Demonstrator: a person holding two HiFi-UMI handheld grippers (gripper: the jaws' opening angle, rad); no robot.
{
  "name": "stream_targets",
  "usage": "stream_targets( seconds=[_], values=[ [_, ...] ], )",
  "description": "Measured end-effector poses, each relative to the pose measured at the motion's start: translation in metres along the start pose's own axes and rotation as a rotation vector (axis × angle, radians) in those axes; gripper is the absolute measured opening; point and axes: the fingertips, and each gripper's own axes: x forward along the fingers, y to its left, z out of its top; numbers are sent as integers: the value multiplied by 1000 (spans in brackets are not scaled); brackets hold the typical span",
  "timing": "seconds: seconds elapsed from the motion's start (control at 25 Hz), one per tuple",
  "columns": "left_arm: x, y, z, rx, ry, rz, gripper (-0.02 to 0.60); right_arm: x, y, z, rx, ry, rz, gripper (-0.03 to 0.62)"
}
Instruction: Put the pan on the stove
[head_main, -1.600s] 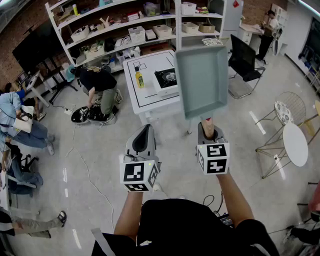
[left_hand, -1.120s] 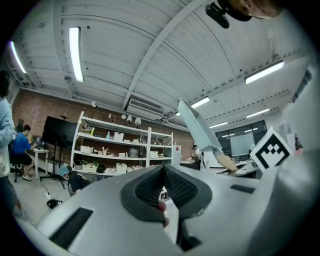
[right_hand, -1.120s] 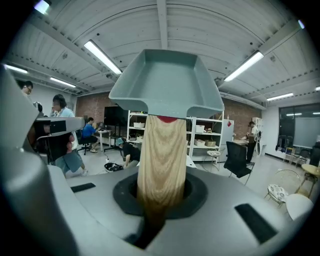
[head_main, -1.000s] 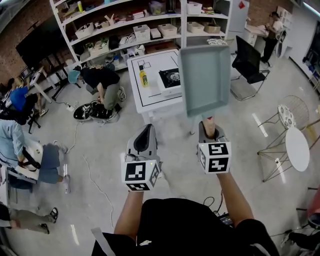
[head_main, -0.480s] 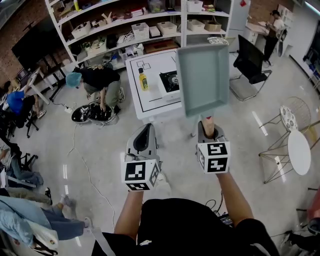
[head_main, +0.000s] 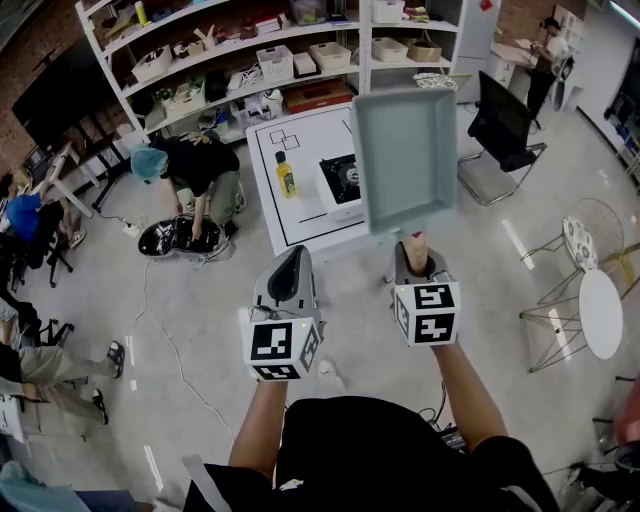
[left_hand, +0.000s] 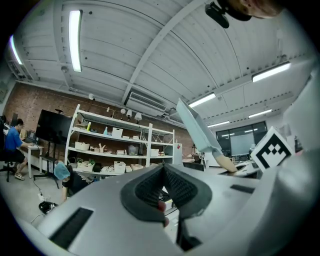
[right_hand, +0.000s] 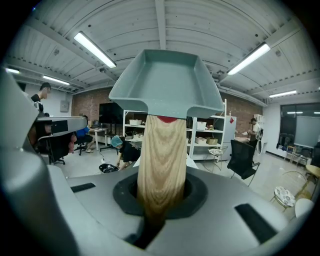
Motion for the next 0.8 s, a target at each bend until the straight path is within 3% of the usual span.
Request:
stream_targets(
  seconds=[0.24, 0.44, 0.8],
  values=[
    [34, 32, 5, -18, 6, -17, 9, 39, 5, 22, -2, 9, -13, 12],
    [56, 56, 11, -90, 2, -64, 9, 69, 13, 35, -8, 14, -22, 12],
    [90, 105, 10, -23, 7, -64, 9, 127, 32, 46, -10, 52, -42, 12]
  ],
)
